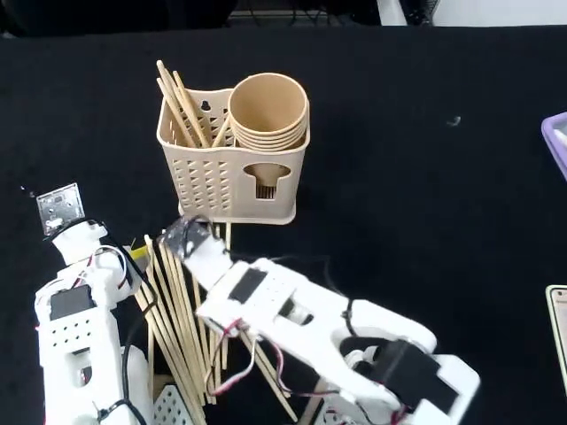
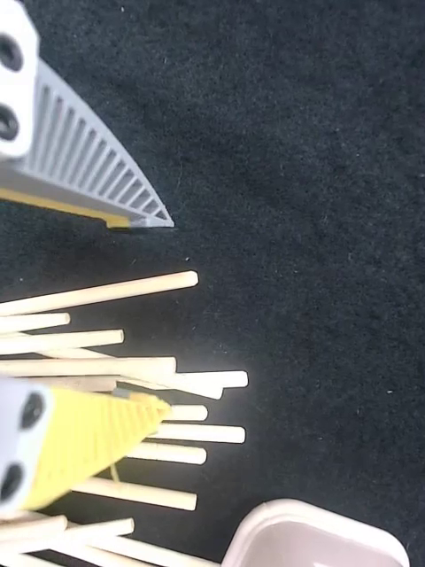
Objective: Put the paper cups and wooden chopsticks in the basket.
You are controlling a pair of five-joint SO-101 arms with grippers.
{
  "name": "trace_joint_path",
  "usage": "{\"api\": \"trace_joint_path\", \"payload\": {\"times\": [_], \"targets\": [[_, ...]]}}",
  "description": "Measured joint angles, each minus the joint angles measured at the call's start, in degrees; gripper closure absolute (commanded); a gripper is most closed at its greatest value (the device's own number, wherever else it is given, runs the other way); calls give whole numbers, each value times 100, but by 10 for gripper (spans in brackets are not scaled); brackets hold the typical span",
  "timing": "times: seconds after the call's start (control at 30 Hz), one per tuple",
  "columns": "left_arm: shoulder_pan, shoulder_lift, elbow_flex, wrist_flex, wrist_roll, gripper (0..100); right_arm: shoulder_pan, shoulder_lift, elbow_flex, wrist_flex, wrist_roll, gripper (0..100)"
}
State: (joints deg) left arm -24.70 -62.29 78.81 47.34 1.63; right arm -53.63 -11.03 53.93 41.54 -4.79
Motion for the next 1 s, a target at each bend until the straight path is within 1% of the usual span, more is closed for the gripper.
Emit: {"api": "trace_joint_path", "payload": {"times": [0.1,0.2,0.23,0.3,0.6,0.8,0.9,1.0], "targets": [[0,0,0,0,0,708,202,176,-132,0,0,874],[0,0,0,0,0,708,237,220,-141,0,0,975],[0,0,0,0,0,708,246,220,-176,44,0,992],[0,0,0,0,0,708,281,229,-255,158,0,978],[0,0,0,0,0,708,299,237,-738,1099,-9,988],[0,0,0,0,0,708,343,202,-1380,1960,-9,988],[0,0,0,0,0,708,343,-193,-1644,2312,9,988],[0,0,0,0,0,708,343,-791,-1881,2576,255,988]]}}
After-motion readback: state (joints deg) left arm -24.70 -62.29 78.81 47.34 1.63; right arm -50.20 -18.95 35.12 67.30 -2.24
